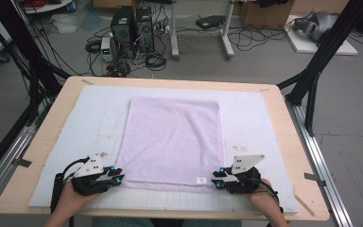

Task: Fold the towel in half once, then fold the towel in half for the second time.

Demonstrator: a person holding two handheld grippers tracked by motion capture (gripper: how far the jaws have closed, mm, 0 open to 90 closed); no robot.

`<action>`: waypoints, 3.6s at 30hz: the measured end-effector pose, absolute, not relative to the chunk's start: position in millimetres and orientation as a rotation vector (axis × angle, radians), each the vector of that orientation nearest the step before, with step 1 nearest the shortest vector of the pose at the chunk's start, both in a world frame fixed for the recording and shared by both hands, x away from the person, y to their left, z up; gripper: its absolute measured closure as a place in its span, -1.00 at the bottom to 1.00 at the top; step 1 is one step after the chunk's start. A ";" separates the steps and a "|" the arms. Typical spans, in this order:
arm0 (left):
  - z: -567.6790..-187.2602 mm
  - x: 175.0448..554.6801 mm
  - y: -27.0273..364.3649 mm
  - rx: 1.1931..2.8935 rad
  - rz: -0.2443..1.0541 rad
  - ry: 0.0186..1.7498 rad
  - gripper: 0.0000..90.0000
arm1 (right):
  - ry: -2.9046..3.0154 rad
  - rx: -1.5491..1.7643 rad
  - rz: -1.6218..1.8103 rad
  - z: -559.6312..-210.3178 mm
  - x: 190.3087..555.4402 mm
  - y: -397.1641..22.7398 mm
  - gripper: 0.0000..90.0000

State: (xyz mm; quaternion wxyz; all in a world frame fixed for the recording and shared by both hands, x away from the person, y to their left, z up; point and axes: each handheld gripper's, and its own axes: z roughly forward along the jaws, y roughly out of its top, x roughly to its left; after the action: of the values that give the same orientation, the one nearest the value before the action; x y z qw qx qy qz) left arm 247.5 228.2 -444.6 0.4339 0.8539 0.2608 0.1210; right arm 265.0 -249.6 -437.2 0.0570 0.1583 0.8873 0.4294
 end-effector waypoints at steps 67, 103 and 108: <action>-426.7 276.4 236.8 1.976 0.330 0.776 0.16 | 2.514 0.776 1.368 -410.1 312.3 -261.2 -0.08; -393.9 319.5 234.4 1.939 0.406 0.822 -0.05 | 2.524 0.775 1.358 -387.0 349.8 -254.4 -0.36; -393.5 326.0 235.9 1.932 0.413 0.836 -0.04 | 2.523 0.769 1.336 -385.0 353.0 -253.8 -0.35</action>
State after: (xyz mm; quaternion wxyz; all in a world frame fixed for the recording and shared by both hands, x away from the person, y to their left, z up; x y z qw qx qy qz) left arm 326.0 235.9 -393.5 0.4777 0.7913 0.3421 0.1691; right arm 353.0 -253.8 -385.0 0.0922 0.2589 0.8498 0.4499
